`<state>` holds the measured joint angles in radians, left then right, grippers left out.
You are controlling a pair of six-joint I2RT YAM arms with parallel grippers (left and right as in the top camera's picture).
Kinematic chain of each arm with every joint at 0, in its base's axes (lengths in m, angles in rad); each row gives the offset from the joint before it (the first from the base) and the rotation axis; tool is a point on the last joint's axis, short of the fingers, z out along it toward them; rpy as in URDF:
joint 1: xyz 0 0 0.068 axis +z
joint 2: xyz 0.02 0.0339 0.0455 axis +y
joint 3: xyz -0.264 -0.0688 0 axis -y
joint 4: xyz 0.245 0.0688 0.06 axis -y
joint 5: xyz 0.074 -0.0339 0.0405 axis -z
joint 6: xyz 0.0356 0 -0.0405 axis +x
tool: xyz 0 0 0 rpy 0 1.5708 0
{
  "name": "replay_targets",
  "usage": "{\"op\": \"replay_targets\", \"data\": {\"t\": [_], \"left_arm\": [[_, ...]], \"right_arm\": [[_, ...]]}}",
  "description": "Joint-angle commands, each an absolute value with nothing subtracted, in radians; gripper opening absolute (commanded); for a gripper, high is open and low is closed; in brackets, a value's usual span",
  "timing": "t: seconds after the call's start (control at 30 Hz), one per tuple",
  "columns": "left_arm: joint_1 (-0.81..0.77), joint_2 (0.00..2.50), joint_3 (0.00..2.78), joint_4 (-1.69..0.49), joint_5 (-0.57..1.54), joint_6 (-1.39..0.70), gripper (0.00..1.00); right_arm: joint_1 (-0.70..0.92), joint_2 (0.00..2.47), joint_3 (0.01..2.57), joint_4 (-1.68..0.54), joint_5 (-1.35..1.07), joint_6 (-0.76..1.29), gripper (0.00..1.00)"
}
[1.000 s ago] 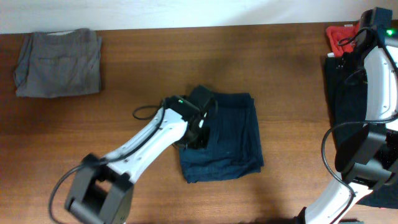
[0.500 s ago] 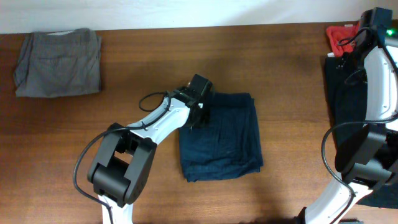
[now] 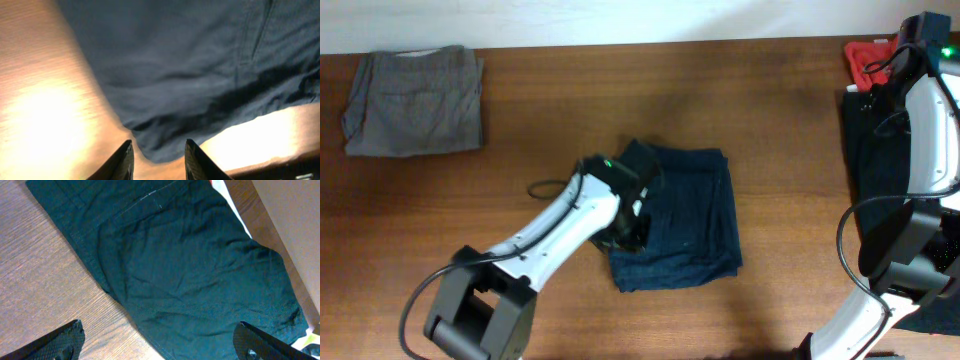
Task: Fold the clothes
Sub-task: 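Grasp the left edge of the folded shorts with the left gripper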
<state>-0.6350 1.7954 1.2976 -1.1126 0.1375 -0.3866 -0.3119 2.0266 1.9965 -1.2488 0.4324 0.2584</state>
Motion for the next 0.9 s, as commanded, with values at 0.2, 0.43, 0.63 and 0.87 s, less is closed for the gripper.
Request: {"op": "replay_targets", "data": {"t": [0.2,0.43,0.63,0.87], "left_arm": [[-0.707,1.803,0.986,-0.830,0.223,-0.478,0.27],[-0.661,1.606,1.273,-0.995,0.038,-0.403,0.95],[-0.337,1.585,1.239,-0.954,0.106,-0.332,0.99],[-0.247,1.761,0.953,-0.587,0.673,-0.145,0.99]], "right_arm": [[-0.315,2.020,2.013,-1.250,0.449,0.268,0.98],[-0.315,2.020,2.013,-1.250,0.449,0.268,0.98],[-0.315,2.020,2.013,-1.250,0.449,0.268,0.98],[-0.315,2.020,2.013,-1.250,0.449,0.268,0.98]]}}
